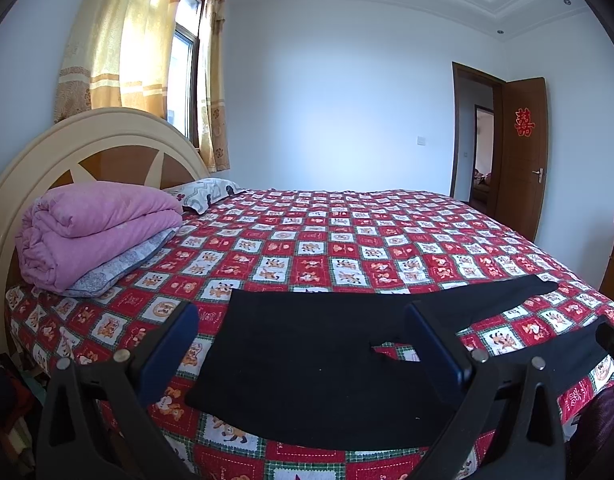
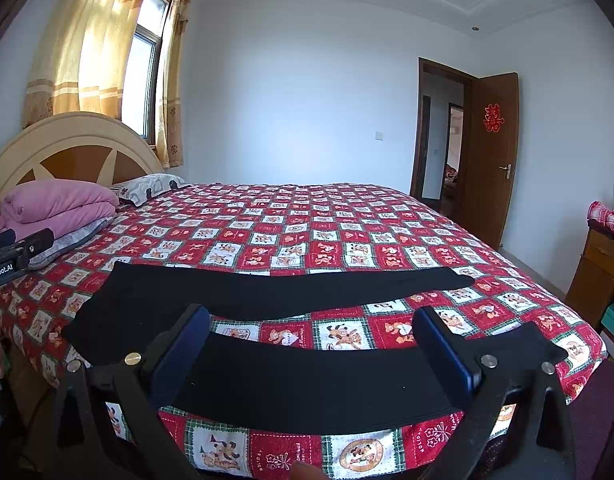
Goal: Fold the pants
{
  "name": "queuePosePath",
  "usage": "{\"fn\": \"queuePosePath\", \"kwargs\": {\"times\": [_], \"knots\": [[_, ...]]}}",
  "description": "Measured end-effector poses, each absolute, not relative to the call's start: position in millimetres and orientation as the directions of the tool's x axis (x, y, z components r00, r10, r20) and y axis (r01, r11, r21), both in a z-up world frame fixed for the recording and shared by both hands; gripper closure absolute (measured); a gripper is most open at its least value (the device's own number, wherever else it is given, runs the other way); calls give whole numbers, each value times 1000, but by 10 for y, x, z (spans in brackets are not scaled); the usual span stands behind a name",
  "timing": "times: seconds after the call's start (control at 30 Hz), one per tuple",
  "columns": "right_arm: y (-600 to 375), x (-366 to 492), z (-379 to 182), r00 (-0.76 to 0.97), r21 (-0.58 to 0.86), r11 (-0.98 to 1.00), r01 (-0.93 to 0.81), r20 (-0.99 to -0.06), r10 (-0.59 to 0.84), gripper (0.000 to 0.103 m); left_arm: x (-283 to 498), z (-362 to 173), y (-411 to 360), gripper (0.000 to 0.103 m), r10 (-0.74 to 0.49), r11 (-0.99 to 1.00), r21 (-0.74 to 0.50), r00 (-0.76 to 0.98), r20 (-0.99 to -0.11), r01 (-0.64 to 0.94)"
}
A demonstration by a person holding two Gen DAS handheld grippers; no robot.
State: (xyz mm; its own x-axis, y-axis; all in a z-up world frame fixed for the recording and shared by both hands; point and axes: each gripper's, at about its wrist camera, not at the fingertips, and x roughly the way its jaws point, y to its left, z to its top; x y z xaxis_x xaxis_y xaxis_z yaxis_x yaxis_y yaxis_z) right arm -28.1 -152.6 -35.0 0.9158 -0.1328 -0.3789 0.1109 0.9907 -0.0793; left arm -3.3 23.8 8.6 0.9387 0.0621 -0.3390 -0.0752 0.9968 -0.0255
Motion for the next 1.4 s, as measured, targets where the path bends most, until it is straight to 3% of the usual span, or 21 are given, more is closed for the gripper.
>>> {"fn": "queuePosePath", "kwargs": {"times": [1.4], "knots": [[-1470, -266, -363, 909, -91, 991, 100, -397, -128, 1, -29, 1, 177, 0, 61, 997, -30, 935, -349, -76]]}}
